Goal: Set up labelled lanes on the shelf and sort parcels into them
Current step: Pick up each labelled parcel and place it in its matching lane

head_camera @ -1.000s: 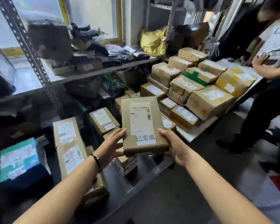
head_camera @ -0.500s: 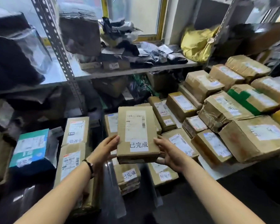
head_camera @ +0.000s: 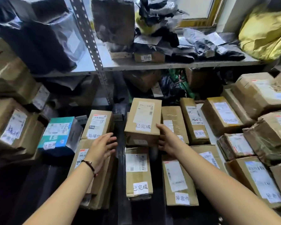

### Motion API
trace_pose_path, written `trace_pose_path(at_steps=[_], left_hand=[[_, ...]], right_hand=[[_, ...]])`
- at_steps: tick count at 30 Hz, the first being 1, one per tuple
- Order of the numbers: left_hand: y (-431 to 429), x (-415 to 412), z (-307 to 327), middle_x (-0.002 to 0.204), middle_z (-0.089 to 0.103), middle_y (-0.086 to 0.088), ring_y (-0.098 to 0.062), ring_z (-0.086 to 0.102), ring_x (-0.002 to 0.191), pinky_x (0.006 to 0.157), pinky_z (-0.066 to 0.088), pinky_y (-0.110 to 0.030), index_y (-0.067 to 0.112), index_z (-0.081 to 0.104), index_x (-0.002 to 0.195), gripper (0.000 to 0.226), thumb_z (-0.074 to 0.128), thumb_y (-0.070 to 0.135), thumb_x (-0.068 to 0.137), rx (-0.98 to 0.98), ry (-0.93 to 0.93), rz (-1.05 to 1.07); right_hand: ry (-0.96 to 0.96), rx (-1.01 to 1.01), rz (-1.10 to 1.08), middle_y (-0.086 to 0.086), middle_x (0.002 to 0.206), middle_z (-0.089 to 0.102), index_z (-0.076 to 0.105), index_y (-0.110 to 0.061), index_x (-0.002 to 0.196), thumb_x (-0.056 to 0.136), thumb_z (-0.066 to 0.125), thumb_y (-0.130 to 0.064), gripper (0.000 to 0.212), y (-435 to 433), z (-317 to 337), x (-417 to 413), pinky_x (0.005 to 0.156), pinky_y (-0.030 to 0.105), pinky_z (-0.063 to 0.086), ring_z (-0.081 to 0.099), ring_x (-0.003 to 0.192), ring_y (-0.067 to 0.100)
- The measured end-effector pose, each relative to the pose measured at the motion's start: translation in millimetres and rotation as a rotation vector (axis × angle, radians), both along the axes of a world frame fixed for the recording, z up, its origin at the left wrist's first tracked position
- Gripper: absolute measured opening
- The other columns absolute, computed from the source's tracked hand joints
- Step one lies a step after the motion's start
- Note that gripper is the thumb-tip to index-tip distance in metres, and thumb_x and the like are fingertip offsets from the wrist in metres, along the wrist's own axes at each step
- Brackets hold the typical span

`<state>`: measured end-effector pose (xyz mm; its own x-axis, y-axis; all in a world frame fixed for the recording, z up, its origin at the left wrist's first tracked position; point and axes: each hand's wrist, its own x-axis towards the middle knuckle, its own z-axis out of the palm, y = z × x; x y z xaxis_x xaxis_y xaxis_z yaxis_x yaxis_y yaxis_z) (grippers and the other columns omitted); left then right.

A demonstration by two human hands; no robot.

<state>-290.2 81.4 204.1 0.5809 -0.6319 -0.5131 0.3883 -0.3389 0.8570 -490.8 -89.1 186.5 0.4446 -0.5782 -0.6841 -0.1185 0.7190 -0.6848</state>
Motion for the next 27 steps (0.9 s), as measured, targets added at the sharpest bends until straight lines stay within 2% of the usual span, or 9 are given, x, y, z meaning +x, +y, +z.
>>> trace_pose_path(at_steps=[5,9,11,14,17,19,22,25,27], left_hand=[[1,2,4,0.112,0.070,-0.009,-0.024,0.066,0.099,0.101,0.049,-0.047,0.015,0.065,0.114,0.020,0.053,0.025,0.102,0.029,0.002,0.050],[4,-2,7,0.113,0.070,-0.010,-0.024,0.066,0.099,0.096,0.050,-0.043,0.016,0.065,0.113,0.019,0.052,0.024,0.102,0.036,-0.002,0.077],[6,-5,7,0.115,0.070,-0.010,-0.024,0.067,0.099,0.095,0.051,-0.042,0.016,0.065,0.115,0.020,0.052,0.025,0.102,0.043,-0.011,0.073],[10,-11,9,0.116,0.069,-0.010,-0.026,0.067,0.104,0.101,0.050,-0.046,0.015,0.063,0.118,0.022,0.051,0.025,0.103,0.059,-0.015,0.054],[13,-16,14,0.117,0.070,-0.007,-0.025,0.068,0.108,0.100,0.051,-0.044,0.018,0.061,0.120,0.022,0.048,0.025,0.104,0.067,-0.049,0.000],[12,-18,19,0.117,0.070,-0.005,-0.023,0.068,0.108,0.100,0.053,-0.043,0.019,0.061,0.122,0.023,0.047,0.025,0.105,0.082,-0.107,-0.040],[11,-16,25,0.124,0.067,-0.003,-0.018,0.064,0.112,0.101,0.052,-0.041,0.021,0.060,0.126,0.025,0.050,0.025,0.103,0.135,-0.276,-0.157],[16,-9,33,0.133,0.058,0.002,-0.017,0.055,0.124,0.104,0.046,-0.033,0.025,0.054,0.136,0.036,0.053,0.033,0.101,0.263,-0.605,-0.313],[25,1,40,0.146,0.048,0.003,-0.019,0.045,0.134,0.110,0.040,-0.037,0.025,0.046,0.144,0.048,0.051,0.042,0.099,0.400,-0.930,-0.455]], right_hand=[[0.006,0.009,0.020,0.007,0.098,0.069,0.065,-0.026,0.102,0.097,0.060,-0.039,0.015,-17,-10,22,0.073,0.033,0.048,0.063,0.084,0.022],[-0.016,0.007,0.007,0.003,0.087,0.071,0.067,-0.021,0.105,0.097,0.060,-0.037,0.020,-23,-20,36,0.068,0.029,0.047,0.064,0.076,0.017],[-0.011,-0.030,0.034,0.001,0.093,0.073,0.065,-0.020,0.115,0.098,0.058,-0.036,0.025,-26,-23,41,0.064,0.026,0.049,0.066,0.079,0.016],[0.032,-0.115,0.052,0.002,0.119,0.070,0.055,-0.020,0.135,0.098,0.057,-0.032,0.039,-26,-29,42,0.064,0.022,0.054,0.068,0.093,0.014],[0.338,-0.513,0.267,0.007,0.155,0.042,0.032,-0.020,0.154,0.095,0.060,-0.042,0.069,-25,-29,30,0.105,0.040,0.046,0.049,0.134,0.026],[0.559,-0.915,0.495,0.007,0.165,0.020,0.023,-0.022,0.157,0.095,0.057,-0.051,0.077,-19,-20,23,0.117,0.047,0.030,0.027,0.148,0.031],[0.653,-1.340,0.660,0.008,0.167,0.012,0.019,-0.027,0.158,0.094,0.054,-0.058,0.079,-5,3,26,0.120,0.047,0.022,0.017,0.151,0.031],[0.650,-1.444,0.756,0.011,0.168,0.009,0.018,-0.029,0.158,0.094,0.051,-0.059,0.078,13,24,39,0.119,0.048,0.021,0.016,0.151,0.032],[0.595,-1.441,0.797,0.011,0.168,0.010,0.018,-0.029,0.159,0.095,0.051,-0.058,0.077,29,35,51,0.119,0.048,0.021,0.015,0.152,0.031]])
